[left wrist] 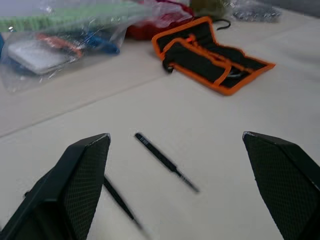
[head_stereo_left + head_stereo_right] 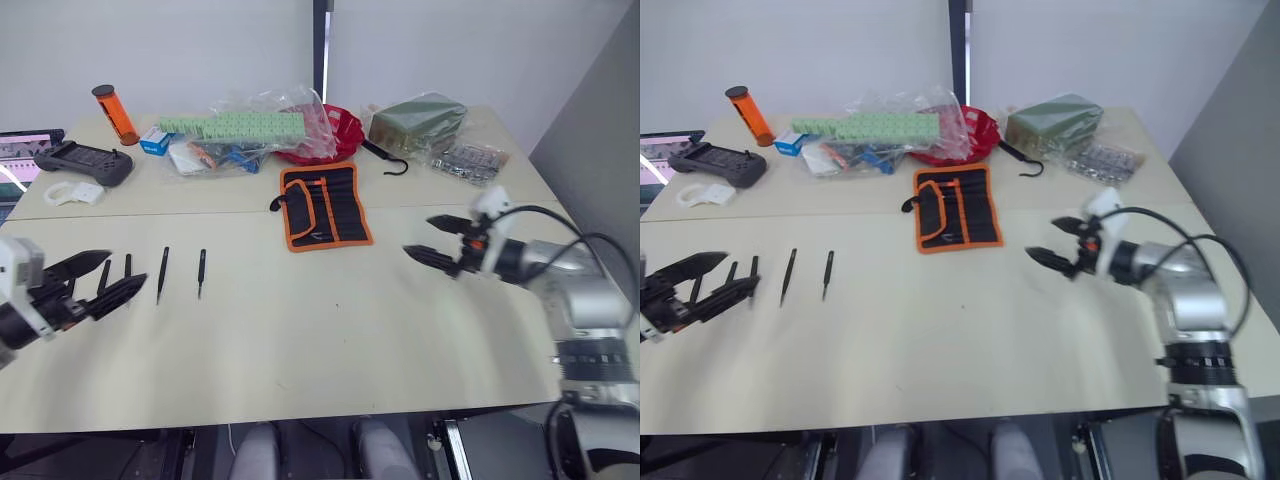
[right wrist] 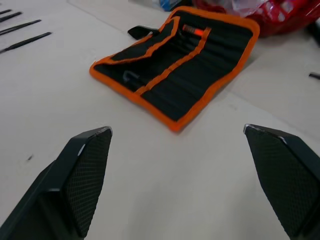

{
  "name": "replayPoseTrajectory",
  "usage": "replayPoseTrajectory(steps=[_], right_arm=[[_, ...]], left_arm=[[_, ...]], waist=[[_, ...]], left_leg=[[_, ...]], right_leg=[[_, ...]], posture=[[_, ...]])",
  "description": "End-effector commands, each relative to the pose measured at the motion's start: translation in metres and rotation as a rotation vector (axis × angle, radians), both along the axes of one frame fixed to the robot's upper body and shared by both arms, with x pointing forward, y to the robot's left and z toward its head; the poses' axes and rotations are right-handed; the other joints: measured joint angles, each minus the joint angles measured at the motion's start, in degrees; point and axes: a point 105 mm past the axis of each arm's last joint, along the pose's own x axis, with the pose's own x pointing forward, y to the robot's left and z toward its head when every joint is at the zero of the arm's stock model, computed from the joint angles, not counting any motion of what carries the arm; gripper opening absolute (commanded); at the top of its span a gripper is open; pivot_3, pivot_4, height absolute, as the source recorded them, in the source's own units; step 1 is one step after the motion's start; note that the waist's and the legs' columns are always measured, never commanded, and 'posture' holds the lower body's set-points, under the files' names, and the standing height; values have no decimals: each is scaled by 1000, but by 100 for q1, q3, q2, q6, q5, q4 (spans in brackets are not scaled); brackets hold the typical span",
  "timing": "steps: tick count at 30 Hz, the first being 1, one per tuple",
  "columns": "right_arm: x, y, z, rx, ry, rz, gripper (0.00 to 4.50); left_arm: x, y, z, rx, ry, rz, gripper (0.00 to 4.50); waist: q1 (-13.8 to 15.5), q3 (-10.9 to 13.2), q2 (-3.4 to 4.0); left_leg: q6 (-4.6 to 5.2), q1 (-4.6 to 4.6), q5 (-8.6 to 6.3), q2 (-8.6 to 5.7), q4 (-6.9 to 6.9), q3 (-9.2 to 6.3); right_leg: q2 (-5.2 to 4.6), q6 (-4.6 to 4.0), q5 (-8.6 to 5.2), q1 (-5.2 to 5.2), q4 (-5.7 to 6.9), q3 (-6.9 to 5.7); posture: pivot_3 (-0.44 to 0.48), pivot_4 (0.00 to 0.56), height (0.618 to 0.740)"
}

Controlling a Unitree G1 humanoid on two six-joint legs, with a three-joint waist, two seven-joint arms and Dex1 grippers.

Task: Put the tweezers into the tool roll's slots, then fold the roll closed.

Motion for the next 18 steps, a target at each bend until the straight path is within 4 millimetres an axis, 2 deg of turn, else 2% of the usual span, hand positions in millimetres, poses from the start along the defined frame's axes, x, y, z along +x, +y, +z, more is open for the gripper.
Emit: replayPoseTrajectory(steps=[1,4,5,8,13,18], right_arm=[[14,37,17,44,27,22,4480],[40,61,19,127,82,-39,4480],[47,68,15,103,78,-62,4480],[67,87,13,139,112,-109,4480],[78,112,1,170,190,-111,4480],[77,135,-12,251,289,-86,4480]], left_arm=[[-3,-38,8,18,-52,-59,4500],[-3,-59,5,10,-61,-68,4500],[-3,-63,1,18,-52,-73,4500],[-4,-70,-11,50,-30,-81,4500],[-3,-67,-13,71,-40,-59,4500],[-3,-67,-14,63,-38,-54,4500]], waist=[[-6,0,0],[0,-1,-2],[12,-1,-2],[45,-1,-2],[20,0,-2],[2,0,-2]], left_leg=[[0,0,0,-1,1,0],[0,4,0,-2,5,-3],[0,4,0,-2,4,-3],[0,2,0,-11,3,-9],[0,-2,0,-11,-4,-9],[0,-1,0,-10,-6,-11]], right_leg=[[-2,0,1,1,-1,1],[-1,-1,2,6,1,-1],[0,-2,2,5,1,-1],[-4,-2,2,6,1,-2],[-4,-3,3,-1,3,-5],[-3,-4,4,-1,4,-7]], posture=[[0,150,740],[0,150,740],[0,150,740],[0,150,740],[0,150,740],[0,150,740]])
